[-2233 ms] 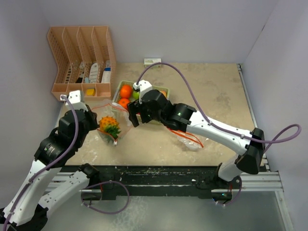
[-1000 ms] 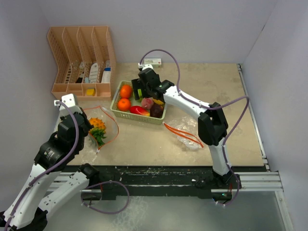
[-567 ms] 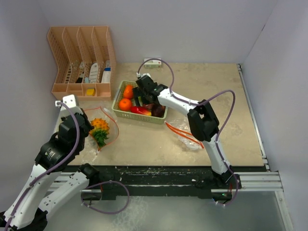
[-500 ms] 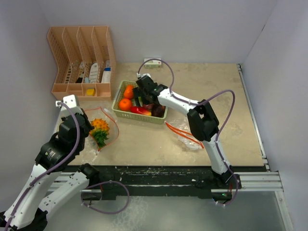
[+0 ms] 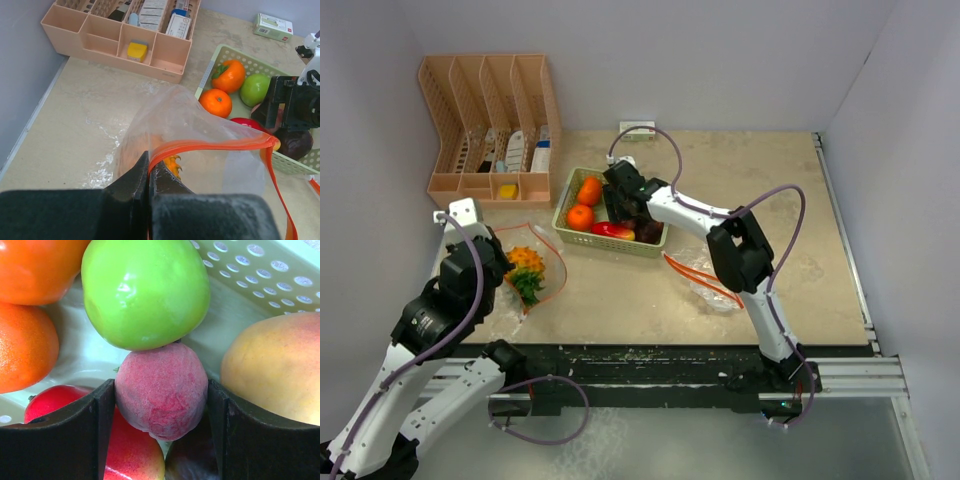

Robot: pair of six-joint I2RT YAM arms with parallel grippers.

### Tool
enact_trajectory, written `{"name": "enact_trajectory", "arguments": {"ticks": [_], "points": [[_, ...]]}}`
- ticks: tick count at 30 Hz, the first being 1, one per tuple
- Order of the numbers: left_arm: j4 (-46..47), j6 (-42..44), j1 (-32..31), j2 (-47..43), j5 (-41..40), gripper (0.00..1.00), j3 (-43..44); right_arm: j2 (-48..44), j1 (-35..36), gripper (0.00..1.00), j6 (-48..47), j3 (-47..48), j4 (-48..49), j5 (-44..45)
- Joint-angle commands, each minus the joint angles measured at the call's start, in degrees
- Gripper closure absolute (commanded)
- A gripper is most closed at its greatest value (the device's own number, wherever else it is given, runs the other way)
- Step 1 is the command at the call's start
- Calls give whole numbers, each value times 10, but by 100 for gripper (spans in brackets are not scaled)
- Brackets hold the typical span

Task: Place the food in the zip-top bag and seal the zipper
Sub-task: Pick up the fake fruit from the bin, then place the fake fruit in the zipper food storage bag.

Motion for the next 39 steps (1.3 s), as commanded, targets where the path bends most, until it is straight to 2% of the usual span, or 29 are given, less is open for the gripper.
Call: {"name": "enact_trajectory", "arguments": {"ticks": [1, 5, 10, 16, 23, 28, 35, 39], "points": [[27, 1, 3, 3, 3, 100, 0, -34, 0, 57, 4, -7, 10, 18], [38, -2, 3, 12, 8, 100, -10, -100, 1, 62, -4, -29, 27, 12], [61, -11, 3, 38, 24, 100, -22, -201, 0, 63, -9, -88, 50, -13], [110, -7, 3, 92, 47, 100, -25, -323, 2, 63, -22, -177, 94, -103], [154, -1, 4, 139, 65, 100, -22, -450, 56, 65, -13, -262, 157, -161], [159, -7, 4, 156, 71, 100, -22, -475, 131, 64, -13, -271, 182, -169], [149, -15, 4, 145, 77, 100, -28, -439, 165, 63, 3, -264, 199, -185], [143, -15, 4, 135, 75, 100, -29, -397, 178, 53, 1, -246, 201, -176]]}}
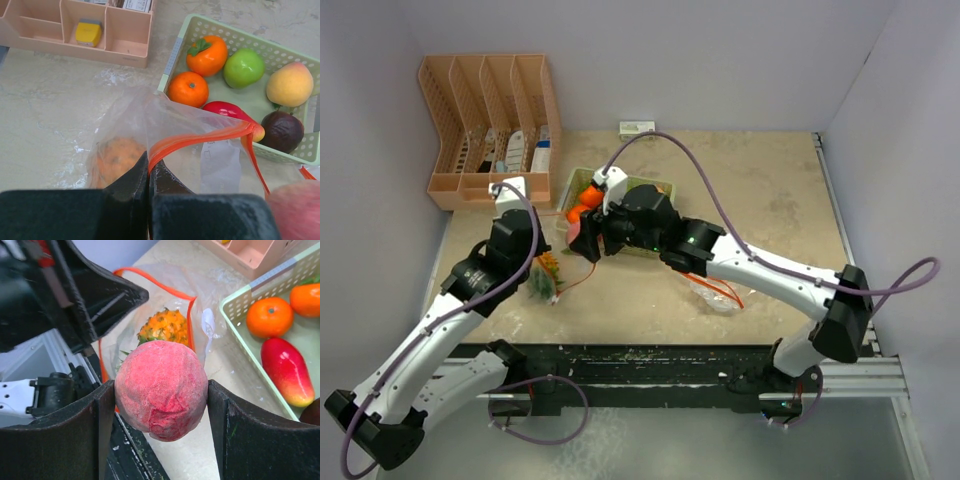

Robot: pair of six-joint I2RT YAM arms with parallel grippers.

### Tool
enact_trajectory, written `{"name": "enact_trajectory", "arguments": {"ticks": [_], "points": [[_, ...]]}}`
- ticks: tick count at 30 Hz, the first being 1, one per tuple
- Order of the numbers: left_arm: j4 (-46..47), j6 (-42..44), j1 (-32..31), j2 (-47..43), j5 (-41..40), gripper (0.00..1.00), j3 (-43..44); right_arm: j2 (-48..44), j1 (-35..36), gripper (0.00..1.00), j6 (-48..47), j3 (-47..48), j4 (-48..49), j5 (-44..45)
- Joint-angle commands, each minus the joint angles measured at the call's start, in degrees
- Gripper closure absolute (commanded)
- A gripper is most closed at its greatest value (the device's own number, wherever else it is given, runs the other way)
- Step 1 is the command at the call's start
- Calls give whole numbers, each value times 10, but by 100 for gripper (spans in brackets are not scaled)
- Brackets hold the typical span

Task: Place the food in the zip-top bag and seal the zipper
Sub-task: Place the fake fruit in the zipper food storage bag.

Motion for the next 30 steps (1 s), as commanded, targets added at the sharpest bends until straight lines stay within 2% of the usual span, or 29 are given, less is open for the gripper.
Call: {"name": "enact_trajectory", "arguments": {"ticks": [1, 6, 8, 11, 13, 14, 19, 25, 28, 30], "points": [[21, -10, 4, -20, 3, 100, -1, 47, 15, 51, 3, 31, 30, 4], [13, -11, 4, -25, 4, 100, -1, 104, 35, 44, -6, 83, 25, 6], [11, -11, 4, -25, 4, 100, -2, 115, 37, 38, -5, 94, 23, 18], [11, -10, 4, -26, 3, 100, -4, 117, 37, 22, -4, 98, 17, 51], [11, -10, 4, -26, 3, 100, -7, 113, 37, 4, -4, 100, 9, 76], [10, -10, 4, -26, 3, 100, -8, 109, 37, 0, -4, 100, 5, 88], [8, -11, 4, -26, 1, 100, -13, 75, 37, 0, -9, 86, -15, 109], [3, -11, 4, -30, -4, 100, -13, -24, 35, 1, 6, 18, -9, 125], [-3, -12, 4, -36, -4, 100, -8, -42, 8, 1, 20, 6, -42, 158], [-10, -12, 4, -41, -3, 100, -2, -33, -21, 0, 25, 8, -60, 146]]}}
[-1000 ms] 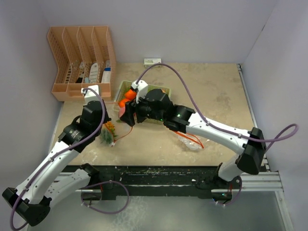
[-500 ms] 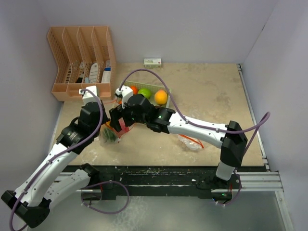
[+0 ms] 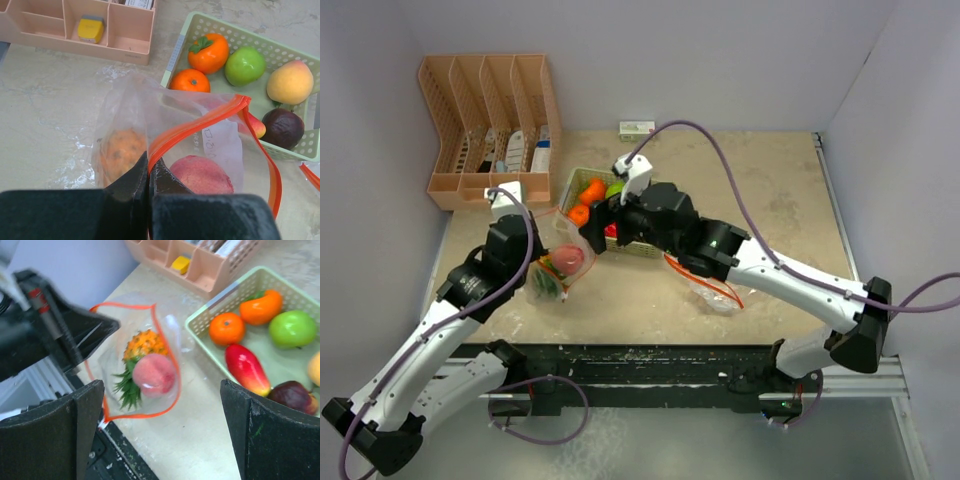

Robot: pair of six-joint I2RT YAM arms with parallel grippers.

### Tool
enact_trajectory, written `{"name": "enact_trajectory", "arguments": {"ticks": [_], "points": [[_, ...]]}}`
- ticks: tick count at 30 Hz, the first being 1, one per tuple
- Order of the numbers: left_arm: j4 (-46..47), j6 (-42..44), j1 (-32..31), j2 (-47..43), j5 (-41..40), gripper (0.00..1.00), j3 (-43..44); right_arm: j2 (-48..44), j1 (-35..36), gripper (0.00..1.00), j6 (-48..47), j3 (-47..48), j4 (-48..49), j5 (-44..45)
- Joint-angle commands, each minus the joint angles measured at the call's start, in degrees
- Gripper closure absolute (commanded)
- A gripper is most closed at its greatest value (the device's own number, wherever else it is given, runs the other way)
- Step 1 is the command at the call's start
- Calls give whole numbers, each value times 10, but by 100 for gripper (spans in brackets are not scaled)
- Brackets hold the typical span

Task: Place the food in the zip-top bag and seal the zipper
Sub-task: Place the fake fruit in the zipper food storage bag, then pick up the fake fruit from the bin.

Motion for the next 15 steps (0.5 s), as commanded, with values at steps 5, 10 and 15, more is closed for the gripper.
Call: {"name": "enact_trajectory", "arguments": {"ticks": [5, 10, 15], "points": [[-21, -6, 2, -31, -11, 100, 27, 57, -101, 0, 2, 12, -46, -21], [-42, 3, 2, -48, -25, 100, 51, 139, -109, 0, -36, 66, -60, -12], [-56, 13, 2, -65, -35, 100, 70, 200, -127, 1, -55, 83, -35, -55]]}}
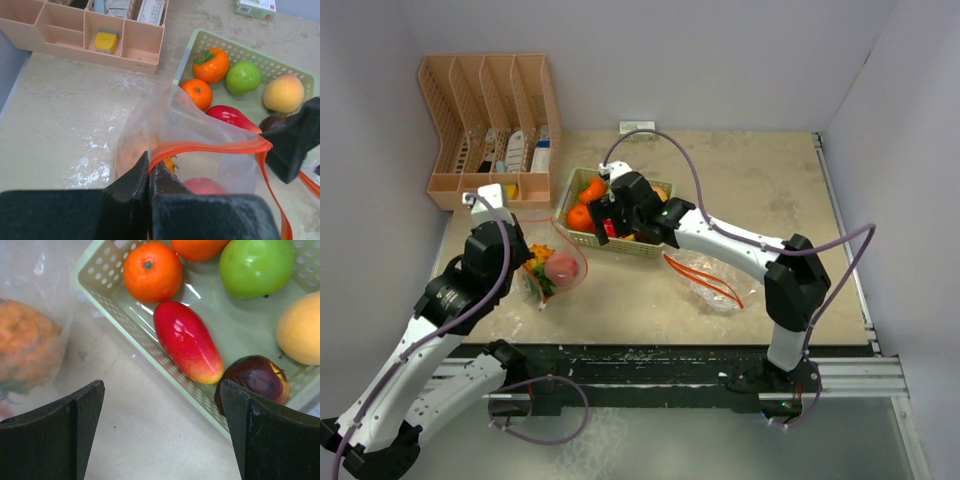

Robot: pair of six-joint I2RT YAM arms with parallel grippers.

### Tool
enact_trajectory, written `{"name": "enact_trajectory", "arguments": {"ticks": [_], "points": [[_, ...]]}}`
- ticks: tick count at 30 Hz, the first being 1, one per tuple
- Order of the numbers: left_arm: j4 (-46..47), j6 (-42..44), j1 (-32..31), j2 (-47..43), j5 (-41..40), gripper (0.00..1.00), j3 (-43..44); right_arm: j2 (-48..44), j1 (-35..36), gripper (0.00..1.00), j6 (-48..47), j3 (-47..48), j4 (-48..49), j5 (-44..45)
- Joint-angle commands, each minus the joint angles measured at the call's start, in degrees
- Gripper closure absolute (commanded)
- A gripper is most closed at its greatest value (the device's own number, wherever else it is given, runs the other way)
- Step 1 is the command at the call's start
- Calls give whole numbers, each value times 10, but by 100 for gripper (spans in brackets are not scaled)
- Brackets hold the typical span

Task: Place the food in the zip-top bag and seal the zipper
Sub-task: Pick up the fake fruit from the bin.

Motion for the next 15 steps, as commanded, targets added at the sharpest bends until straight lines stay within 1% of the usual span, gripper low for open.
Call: {"name": "enact_trajectory", "arguments": {"ticks": [1, 6, 15], "points": [[1, 9, 2, -21, -22, 100, 39, 20, -17, 1, -29, 42, 25, -49], [-14, 7, 2, -33, -22, 100, 43, 71, -30, 0, -34, 63, 32, -56], [-21, 10, 3, -41, -30, 100, 40, 150, -40, 0, -54, 119, 29, -38]]}}
